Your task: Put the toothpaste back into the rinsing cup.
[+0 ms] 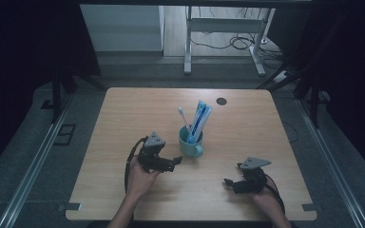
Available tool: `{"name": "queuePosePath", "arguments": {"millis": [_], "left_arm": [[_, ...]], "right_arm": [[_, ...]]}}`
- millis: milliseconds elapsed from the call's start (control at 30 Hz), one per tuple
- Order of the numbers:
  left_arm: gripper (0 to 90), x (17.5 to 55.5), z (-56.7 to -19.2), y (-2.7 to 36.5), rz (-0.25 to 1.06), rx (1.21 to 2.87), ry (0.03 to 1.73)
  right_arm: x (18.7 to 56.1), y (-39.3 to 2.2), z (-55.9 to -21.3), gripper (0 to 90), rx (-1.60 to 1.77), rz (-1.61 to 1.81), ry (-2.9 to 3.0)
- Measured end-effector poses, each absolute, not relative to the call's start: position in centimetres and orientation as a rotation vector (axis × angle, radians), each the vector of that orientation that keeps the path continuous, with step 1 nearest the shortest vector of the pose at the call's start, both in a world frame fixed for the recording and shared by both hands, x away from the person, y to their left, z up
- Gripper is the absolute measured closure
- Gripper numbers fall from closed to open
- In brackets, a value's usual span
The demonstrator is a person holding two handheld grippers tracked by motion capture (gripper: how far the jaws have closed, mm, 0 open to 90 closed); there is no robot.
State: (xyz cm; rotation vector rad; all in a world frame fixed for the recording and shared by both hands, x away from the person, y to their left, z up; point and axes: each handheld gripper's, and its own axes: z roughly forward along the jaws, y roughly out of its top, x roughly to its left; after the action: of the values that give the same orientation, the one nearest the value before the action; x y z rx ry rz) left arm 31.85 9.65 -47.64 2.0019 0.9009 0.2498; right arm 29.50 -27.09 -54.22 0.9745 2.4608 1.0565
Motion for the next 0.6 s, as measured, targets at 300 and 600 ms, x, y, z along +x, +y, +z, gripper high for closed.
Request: {"name": "queuePosePath", "arguments": {"millis": [300,600], "left_arm": [[7.7,30.9,-49.3,10.3,0.245,2.036,0.891],[7.7,30.1,-51.0,10.7,0.249,2.083,0.896]], "right_arm": [[29.5,-27.1,-54.2,13.7,0.974,1.056,2.461],[29.5,-27.1,-54.2,13.8,0.974,1.056,2.461]]}}
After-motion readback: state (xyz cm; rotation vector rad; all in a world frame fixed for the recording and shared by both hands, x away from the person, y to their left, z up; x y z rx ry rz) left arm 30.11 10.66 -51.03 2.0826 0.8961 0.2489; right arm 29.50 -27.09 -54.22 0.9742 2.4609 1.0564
